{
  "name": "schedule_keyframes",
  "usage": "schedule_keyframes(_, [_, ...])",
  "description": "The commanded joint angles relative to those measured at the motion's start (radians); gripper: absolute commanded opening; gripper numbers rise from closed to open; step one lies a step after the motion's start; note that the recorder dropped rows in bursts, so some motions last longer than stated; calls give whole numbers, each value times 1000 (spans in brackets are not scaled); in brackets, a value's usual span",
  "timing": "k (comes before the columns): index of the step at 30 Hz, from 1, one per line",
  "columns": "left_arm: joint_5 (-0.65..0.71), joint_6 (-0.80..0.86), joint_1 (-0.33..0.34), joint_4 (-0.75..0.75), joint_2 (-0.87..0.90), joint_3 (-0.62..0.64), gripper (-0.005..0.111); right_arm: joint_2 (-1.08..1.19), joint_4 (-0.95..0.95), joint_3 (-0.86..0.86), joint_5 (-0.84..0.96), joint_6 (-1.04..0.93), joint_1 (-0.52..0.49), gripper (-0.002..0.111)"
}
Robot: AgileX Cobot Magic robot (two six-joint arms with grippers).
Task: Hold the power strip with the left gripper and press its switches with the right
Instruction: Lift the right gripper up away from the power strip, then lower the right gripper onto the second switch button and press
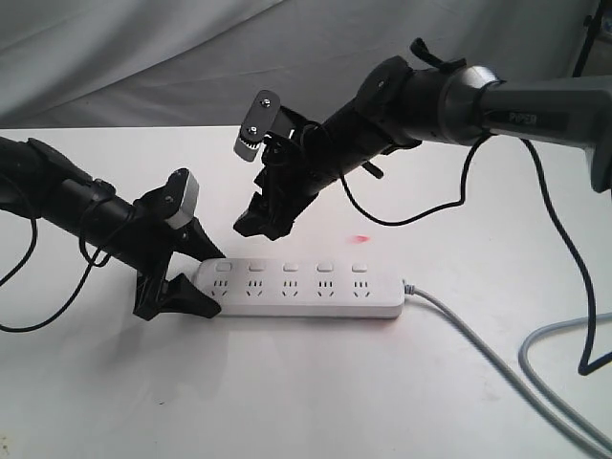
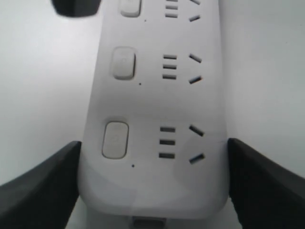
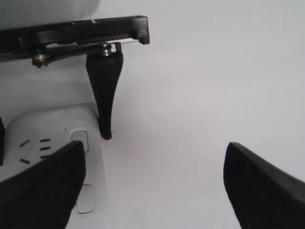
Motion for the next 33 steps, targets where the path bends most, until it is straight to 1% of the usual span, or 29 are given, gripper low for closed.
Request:
schedule_keyframes(1, [-20, 2, -5, -2, 1, 3, 39, -9, 15, 3, 40, -14, -15, 73])
schedule_keyframes(14, [-20, 2, -5, -2, 1, 3, 39, -5, -34, 3, 46, -21, -13, 73])
schedule_keyframes(33, [-20, 2, -5, -2, 1, 3, 39, -5, -34, 3, 41, -28, -13, 73])
